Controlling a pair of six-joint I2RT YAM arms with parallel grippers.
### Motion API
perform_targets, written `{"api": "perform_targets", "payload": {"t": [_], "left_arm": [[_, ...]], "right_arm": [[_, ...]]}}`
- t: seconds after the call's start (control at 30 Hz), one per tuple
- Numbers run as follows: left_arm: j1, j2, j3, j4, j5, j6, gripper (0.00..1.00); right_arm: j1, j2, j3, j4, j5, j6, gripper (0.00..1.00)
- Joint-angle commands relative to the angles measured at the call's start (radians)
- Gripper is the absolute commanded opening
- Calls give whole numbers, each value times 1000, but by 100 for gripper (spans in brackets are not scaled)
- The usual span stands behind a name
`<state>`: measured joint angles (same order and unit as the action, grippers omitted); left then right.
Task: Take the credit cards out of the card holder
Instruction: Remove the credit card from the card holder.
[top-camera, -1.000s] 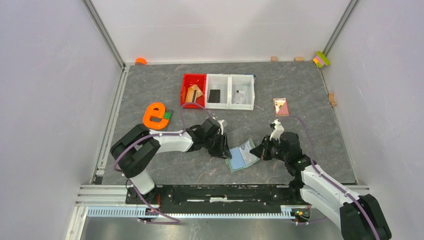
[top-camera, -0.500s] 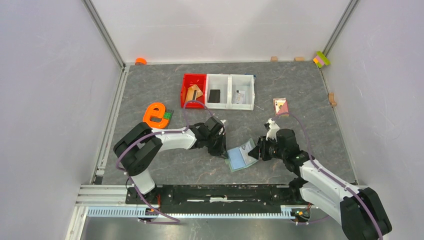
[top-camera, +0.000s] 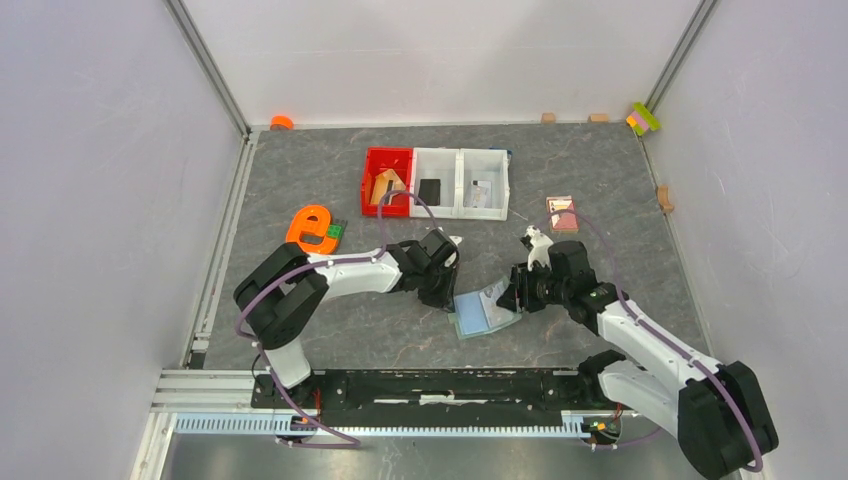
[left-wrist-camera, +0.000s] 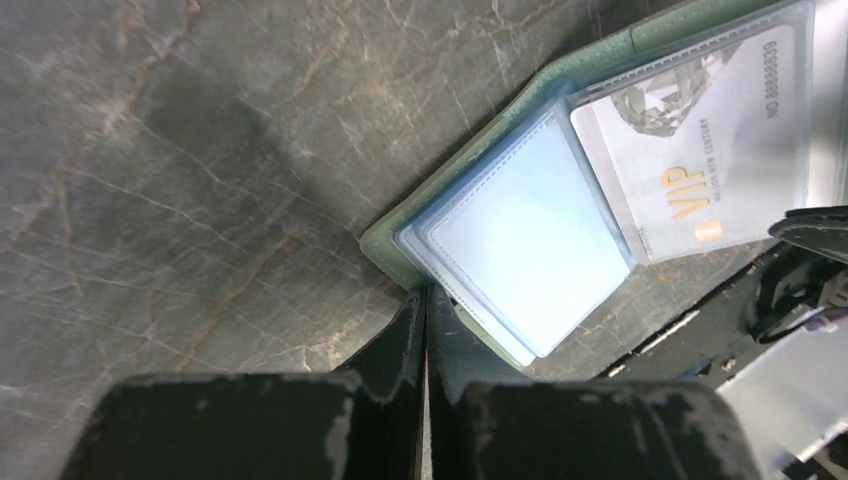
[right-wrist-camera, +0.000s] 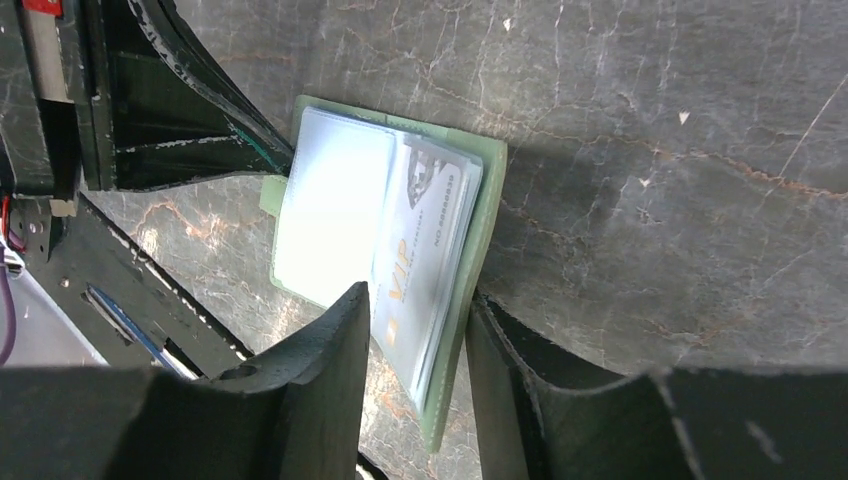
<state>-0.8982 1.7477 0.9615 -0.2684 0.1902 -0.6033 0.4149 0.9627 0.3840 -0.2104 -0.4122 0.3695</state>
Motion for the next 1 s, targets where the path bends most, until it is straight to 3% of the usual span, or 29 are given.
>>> {"api": "perform_targets", "payload": {"t": [0.0,0.33,0.53,0.73,0.87,0.97], "left_arm": [[15,58,24,-93,-172,117,5],[15,82,82,-123,-226,139,4],[15,68,92,-134,-274,146,4],[16,-79,34,-135,-326,128,12],[23,-221,-7,-148,-327,113,27],[34,-299,-29,-157,-285,100,32]], "right_arm": [[-21,35,69,-44,-25,-82,42],[-29,84,84,-68,-83,-107,26],[-34,68,65,-32,-129,-46,0],[-37,-4,-58,196,-210,175,0],[-37,-35,-115,361,-251,324,0],[-38,-41,-124,418,-268,386,0]]}}
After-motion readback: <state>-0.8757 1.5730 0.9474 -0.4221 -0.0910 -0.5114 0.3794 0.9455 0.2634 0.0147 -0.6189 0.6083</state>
